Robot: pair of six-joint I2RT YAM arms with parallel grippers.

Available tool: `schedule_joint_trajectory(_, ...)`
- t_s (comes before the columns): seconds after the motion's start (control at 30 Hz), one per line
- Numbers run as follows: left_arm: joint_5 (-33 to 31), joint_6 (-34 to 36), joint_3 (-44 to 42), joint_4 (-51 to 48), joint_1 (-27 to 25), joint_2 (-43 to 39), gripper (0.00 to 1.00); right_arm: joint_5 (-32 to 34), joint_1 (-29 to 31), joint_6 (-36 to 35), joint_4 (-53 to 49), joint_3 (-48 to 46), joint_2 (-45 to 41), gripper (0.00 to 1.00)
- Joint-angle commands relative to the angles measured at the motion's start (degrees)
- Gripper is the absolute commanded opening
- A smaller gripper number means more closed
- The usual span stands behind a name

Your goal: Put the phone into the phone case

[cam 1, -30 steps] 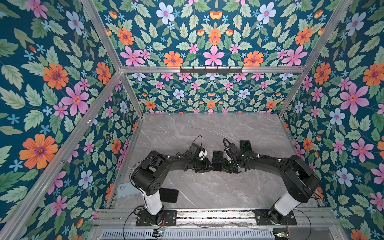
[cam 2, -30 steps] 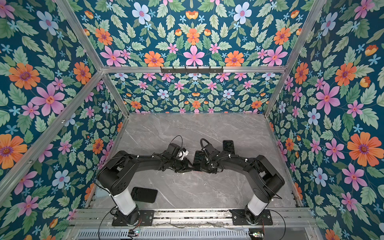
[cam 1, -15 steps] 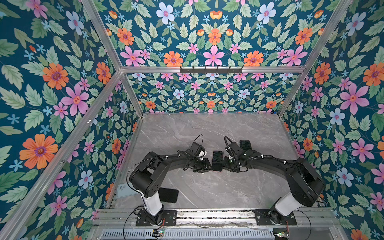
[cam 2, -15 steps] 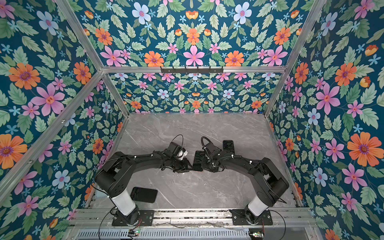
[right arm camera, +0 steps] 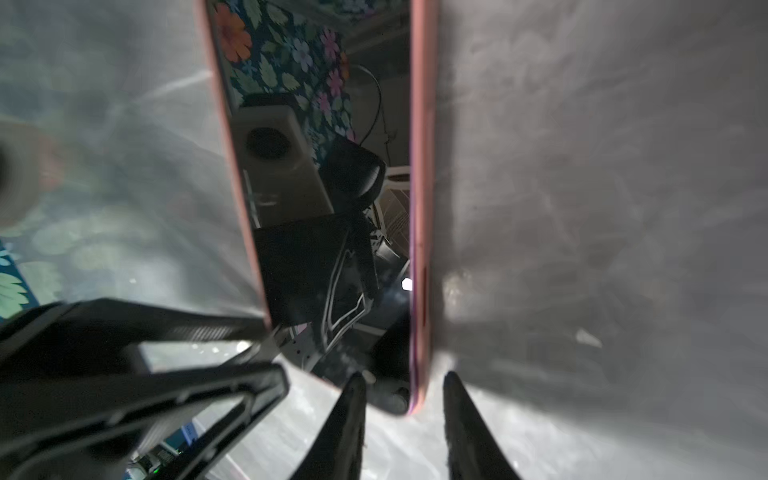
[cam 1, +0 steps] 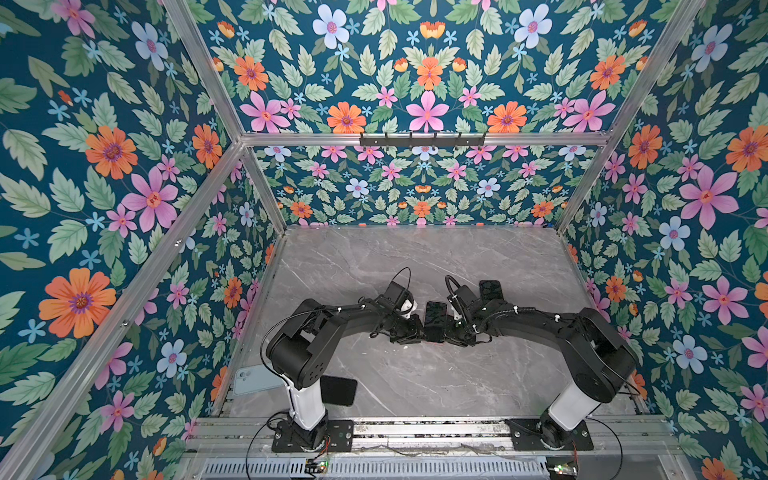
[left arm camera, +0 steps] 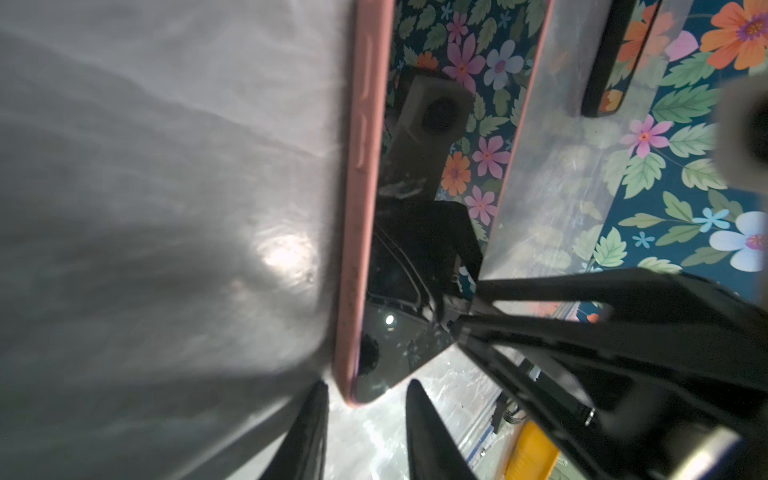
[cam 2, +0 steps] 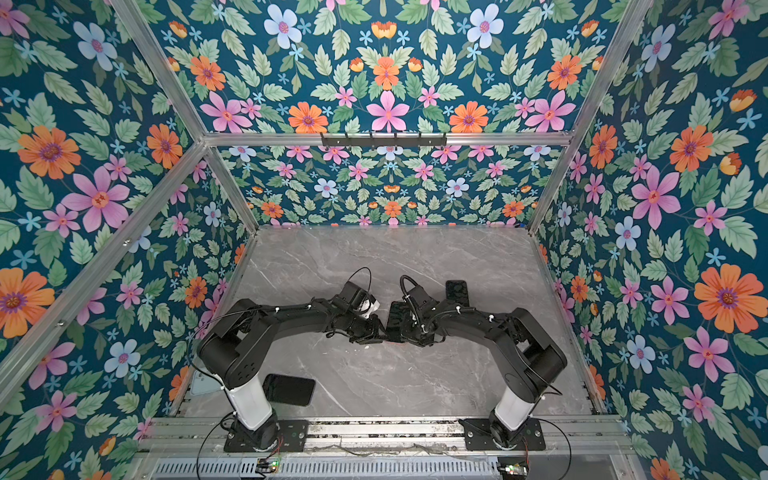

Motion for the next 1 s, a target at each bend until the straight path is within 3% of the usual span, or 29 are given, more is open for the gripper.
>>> schedule_joint_trajectory(0.0, -0.9, -0.3, -0.3, -0.8, -0.2, 0.6, 0.31, -0.4, 0.2, 0.7, 0.6, -0.1, 0.7, 0.33)
schedule_joint_trajectory(0.47, -0.9, -0.1, -0.3, 0.0, -0.9, 0.3, 0.17, -1.8, 0.2, 1.2, 2.3, -0.2, 1.1, 0.26)
schedule_joint_trajectory(0.8, -1.7, -0.5, -0.3, -0.1, -1.6, -0.7, 0.13, -1.9, 0.1, 1.2, 2.4, -0.4, 0.7, 0.17)
schedule_joint_trajectory(0.97, -2.8, -0.5, -0.1, -1.3, -1.7, -2.2, 0.14, -0.5, 0.1, 0.8, 0.6, -0.1, -0.3, 0.20)
